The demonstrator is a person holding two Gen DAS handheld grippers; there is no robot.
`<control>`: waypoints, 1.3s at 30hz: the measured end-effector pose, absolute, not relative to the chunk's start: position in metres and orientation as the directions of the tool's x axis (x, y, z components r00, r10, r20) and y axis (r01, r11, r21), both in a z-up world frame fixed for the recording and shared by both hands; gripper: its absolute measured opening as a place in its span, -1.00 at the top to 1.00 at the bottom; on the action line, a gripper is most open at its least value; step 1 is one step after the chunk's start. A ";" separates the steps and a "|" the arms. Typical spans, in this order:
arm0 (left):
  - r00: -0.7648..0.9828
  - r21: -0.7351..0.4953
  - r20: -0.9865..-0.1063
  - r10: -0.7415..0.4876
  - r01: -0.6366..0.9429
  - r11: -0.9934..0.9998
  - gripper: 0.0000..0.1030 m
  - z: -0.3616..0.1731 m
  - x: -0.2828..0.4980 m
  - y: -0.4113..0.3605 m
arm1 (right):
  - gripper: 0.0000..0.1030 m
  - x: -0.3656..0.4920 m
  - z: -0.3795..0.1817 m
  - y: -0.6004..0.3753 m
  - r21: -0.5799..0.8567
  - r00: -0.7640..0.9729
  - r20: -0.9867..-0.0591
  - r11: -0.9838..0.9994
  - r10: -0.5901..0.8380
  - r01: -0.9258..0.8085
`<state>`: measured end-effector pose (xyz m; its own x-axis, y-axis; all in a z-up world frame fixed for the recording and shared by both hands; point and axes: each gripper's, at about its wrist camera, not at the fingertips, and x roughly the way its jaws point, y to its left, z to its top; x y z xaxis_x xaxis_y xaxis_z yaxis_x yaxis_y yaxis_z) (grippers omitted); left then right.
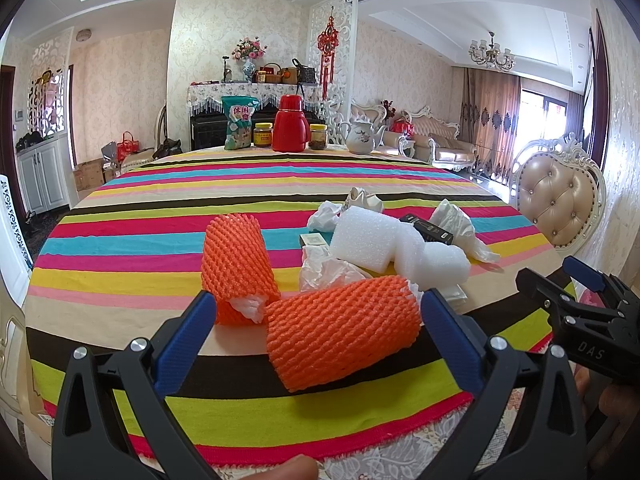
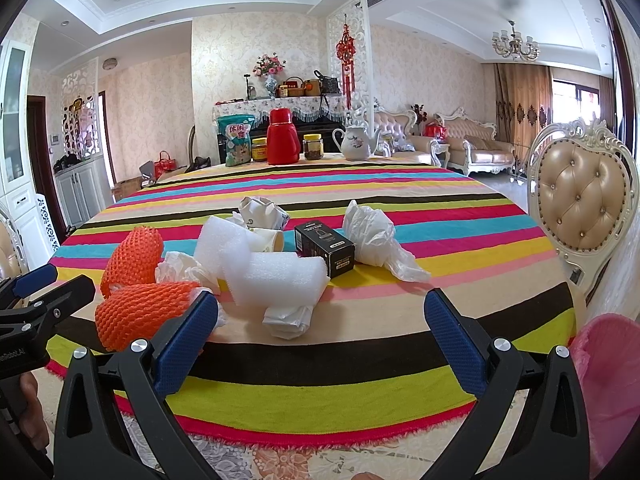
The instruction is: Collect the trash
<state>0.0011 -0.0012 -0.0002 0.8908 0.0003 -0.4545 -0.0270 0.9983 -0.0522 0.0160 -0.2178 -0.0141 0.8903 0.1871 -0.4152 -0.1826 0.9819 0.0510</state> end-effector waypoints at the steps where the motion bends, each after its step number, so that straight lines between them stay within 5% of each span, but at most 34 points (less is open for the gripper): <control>1: 0.891 -0.052 -0.455 0.000 -0.027 0.998 -0.92 0.000 0.001 -0.001 | -0.88 0.016 -0.014 -0.218 0.051 0.890 -0.416 0.982 0.187 -0.182; 20: 0.883 -0.053 -0.470 -0.011 -0.015 0.998 -0.92 -0.003 0.002 -0.005 | -0.88 0.017 -0.020 -0.220 0.047 0.876 -0.447 0.983 0.178 -0.176; 36: 0.749 0.023 -0.661 -0.048 0.084 0.996 -0.91 -0.044 0.062 -0.011 | -0.88 0.051 -0.031 -0.218 0.049 0.775 -0.600 0.976 0.198 -0.212; 39: 0.711 -0.004 -0.698 -0.087 0.118 0.993 -0.44 -0.050 0.074 -0.009 | -0.88 0.067 -0.032 -0.211 0.053 0.755 -0.623 0.974 0.205 -0.221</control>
<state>0.0736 -0.0089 -0.0500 0.7109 -0.0868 -0.6979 0.1176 0.9931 -0.0037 0.0667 -0.2112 -0.0321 0.7548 0.2050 -0.6231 -0.2211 0.9738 0.0526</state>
